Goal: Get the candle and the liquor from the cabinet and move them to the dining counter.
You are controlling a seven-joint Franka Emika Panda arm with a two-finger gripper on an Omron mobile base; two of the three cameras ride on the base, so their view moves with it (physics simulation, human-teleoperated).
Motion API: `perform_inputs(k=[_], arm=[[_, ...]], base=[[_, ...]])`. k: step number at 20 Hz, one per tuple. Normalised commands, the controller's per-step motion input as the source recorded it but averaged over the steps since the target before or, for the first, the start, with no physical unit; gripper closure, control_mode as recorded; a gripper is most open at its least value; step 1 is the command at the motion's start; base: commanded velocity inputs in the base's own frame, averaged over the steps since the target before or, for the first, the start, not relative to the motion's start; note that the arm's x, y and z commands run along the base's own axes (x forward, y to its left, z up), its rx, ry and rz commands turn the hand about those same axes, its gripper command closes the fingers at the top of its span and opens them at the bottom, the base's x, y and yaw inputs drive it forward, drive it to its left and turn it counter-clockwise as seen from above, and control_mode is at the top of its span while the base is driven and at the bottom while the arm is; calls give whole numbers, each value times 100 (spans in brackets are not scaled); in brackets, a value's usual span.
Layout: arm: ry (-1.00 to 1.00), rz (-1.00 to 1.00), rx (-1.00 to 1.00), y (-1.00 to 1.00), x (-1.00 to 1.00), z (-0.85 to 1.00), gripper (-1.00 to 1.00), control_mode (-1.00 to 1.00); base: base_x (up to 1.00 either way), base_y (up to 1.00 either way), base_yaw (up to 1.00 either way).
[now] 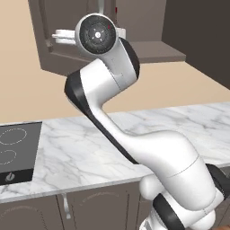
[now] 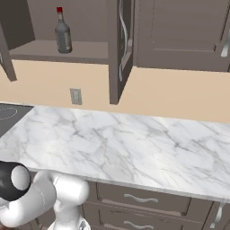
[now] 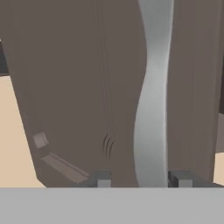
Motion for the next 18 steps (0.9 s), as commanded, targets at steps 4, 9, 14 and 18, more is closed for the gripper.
perform_inputs(k=[4, 9, 14, 18], arm=[[-7, 0, 0, 63, -13, 1, 100, -100], [-1, 0, 0, 26, -2, -10, -100, -100], [0, 0, 4, -7, -39, -4, -100, -100], [0, 2, 12, -14, -63, 4, -100, -100]], base=[[0, 0, 0], [0, 0, 0], [0, 0, 0], [0, 0, 0]])
